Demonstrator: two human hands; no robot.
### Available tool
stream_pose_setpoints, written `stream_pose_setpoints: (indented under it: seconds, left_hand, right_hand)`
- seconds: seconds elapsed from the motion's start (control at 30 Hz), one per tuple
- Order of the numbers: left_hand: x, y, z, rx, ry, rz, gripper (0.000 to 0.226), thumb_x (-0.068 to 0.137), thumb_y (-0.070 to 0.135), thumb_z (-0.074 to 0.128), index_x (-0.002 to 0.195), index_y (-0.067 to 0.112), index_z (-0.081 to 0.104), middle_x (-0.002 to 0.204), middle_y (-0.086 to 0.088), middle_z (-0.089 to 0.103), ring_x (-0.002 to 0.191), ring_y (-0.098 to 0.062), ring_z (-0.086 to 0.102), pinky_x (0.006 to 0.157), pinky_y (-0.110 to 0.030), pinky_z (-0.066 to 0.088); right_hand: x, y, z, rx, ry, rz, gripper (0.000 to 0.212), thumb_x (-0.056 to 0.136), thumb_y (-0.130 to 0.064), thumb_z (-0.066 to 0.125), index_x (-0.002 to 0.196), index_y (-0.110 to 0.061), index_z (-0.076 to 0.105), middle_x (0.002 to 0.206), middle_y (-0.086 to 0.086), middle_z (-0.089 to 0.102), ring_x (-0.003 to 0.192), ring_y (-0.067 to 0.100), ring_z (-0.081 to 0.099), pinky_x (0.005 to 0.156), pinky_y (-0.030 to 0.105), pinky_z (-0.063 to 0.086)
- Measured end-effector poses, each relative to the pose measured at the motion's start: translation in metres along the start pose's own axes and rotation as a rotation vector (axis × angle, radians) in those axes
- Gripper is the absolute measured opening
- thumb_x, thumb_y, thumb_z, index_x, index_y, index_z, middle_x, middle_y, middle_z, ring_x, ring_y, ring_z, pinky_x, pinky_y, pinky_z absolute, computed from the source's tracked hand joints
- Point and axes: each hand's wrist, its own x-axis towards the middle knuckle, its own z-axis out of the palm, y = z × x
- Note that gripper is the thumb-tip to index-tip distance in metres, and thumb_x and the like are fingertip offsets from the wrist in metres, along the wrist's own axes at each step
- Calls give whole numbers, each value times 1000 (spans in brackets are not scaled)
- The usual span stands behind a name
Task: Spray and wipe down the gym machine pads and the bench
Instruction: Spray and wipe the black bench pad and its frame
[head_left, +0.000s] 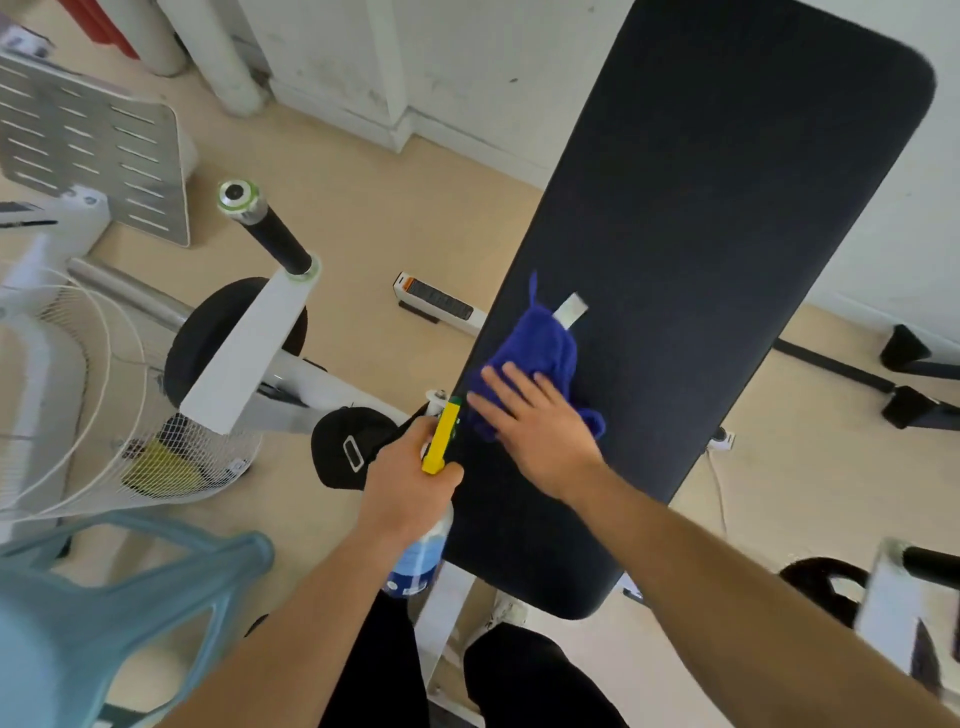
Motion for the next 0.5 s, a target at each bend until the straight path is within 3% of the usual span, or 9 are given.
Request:
stream_pose_setpoints:
  seconds: [0.1, 0.2, 0.27, 0.33, 0.43, 0.5]
  left_hand:
    - [6, 5, -8, -15, 8, -15, 28, 83, 9, 66, 99, 32, 63, 70, 4, 66, 64, -14, 61, 69, -33, 49]
    - [10, 8, -13, -5, 11, -23, 26, 78, 14, 66, 96, 33, 62, 70, 3, 67, 70, -25, 65, 76, -47, 55]
    - [11, 15, -13, 17, 5, -17, 25, 79, 12, 66, 93, 32, 62, 69, 0, 67, 69, -27, 64, 76, -50, 55]
    - [11, 25, -7, 33, -20, 0, 25, 80, 11, 65, 93, 32, 61, 67, -5, 66, 67, -29, 62, 74, -50, 55]
    - [8, 40, 3, 36, -69, 29, 27, 81, 10, 64, 96, 33, 62, 68, -7, 65, 65, -28, 62, 73, -48, 54]
    - [9, 45, 9, 32, -91, 48, 29, 81, 9, 64, 97, 33, 63, 68, -8, 64, 66, -28, 62, 73, -46, 54]
  right_hand:
    - [-53, -22, 41, -23, -182, -182, 69, 97, -22, 49, 158, -37, 20, 168, -2, 3, 153, 22, -7, 124, 49, 0]
    - [-72, -3, 37, -151, -208, -276, 62, 89, -30, 64, 148, -37, 45, 164, 0, 27, 152, 27, 24, 119, 55, 7]
    - [-69, 30, 15, -183, -147, -148, 72, 75, -39, 79, 142, -38, 52, 159, 1, 39, 145, 29, 38, 118, 57, 21]
    - [-61, 80, -19, -121, -3, 86, 86, 68, -43, 83, 146, -38, 47, 160, 3, 36, 145, 31, 37, 116, 56, 29]
    - [-47, 140, -68, -28, 203, 454, 78, 90, -29, 65, 156, -37, 25, 168, 2, 11, 153, 30, 15, 122, 51, 21]
    - [-38, 146, -73, 37, 273, 577, 71, 99, -23, 53, 158, -34, 16, 169, 2, 7, 154, 30, 9, 123, 51, 19]
